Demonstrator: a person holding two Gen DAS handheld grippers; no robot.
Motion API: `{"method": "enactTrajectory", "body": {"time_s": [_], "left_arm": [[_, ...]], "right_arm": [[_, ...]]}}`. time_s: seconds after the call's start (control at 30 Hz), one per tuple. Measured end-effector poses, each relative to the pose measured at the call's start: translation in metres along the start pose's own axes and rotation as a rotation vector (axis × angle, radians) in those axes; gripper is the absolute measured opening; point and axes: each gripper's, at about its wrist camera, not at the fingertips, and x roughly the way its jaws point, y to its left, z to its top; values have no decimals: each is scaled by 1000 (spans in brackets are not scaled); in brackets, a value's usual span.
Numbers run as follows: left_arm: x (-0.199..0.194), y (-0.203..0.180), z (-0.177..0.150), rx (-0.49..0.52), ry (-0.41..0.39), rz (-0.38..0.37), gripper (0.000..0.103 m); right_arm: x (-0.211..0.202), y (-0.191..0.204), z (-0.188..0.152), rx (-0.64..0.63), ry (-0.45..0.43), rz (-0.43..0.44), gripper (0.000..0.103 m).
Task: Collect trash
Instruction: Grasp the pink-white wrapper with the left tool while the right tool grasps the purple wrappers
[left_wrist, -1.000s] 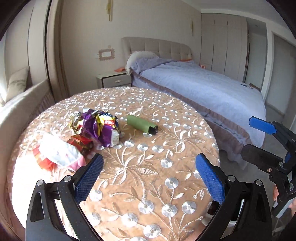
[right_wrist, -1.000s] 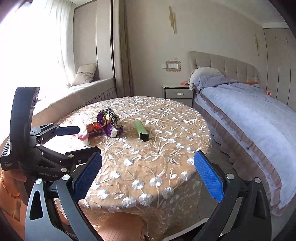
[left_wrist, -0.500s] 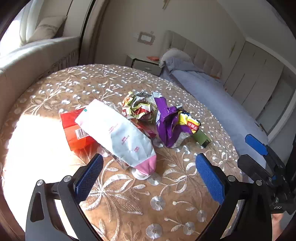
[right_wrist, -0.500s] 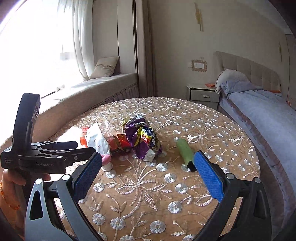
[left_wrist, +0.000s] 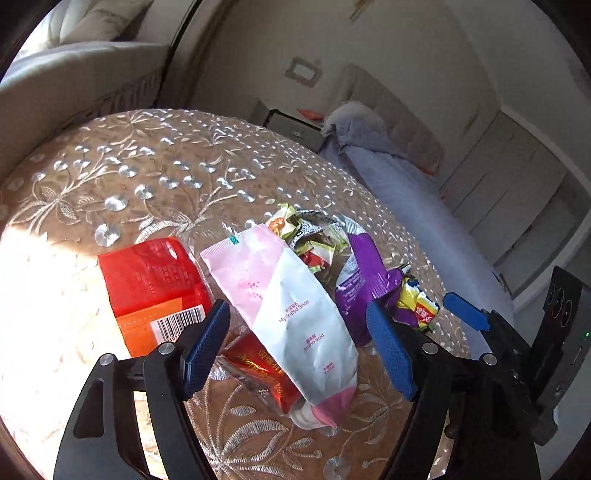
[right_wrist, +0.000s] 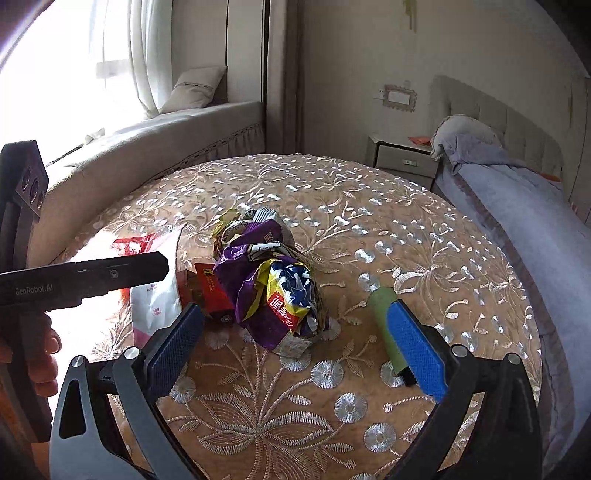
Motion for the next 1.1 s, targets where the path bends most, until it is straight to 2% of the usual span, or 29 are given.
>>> {"method": "enactTrajectory", "body": {"time_s": [0.3,0.37,0.4,0.43,0.47,0.5,0.57,0.67,0.77,1.1], "left_arm": [[33,5,11,13,99,-29,74],[36,7,14,2,92,-47,52],[37,7,16,5,94,-65,49],[38,5,17,17,90,-69,40],[38,2,18,35,80,-60,18],[39,0,18,44,71,-65,12],[38,-4,17,50,64,-82,7],[23,-13,13,80,5,-76,3],[6,-27,11,149,-47,-56,2],[-39,-59,3,223,-81,-78,2]], "right_arm": [[36,2,9,-17,49,16,99],[41,1,10,-14,49,27,89],[44,0,11,-9,58,37,74],[47,-1,12,-5,69,48,62],[48,-2,12,0,64,53,61],[47,-2,12,-3,57,57,54],[46,0,11,-16,45,57,50],[40,4,8,-30,15,41,47],[31,4,7,-33,-12,37,47],[-27,7,6,-45,-89,44,46]]}}
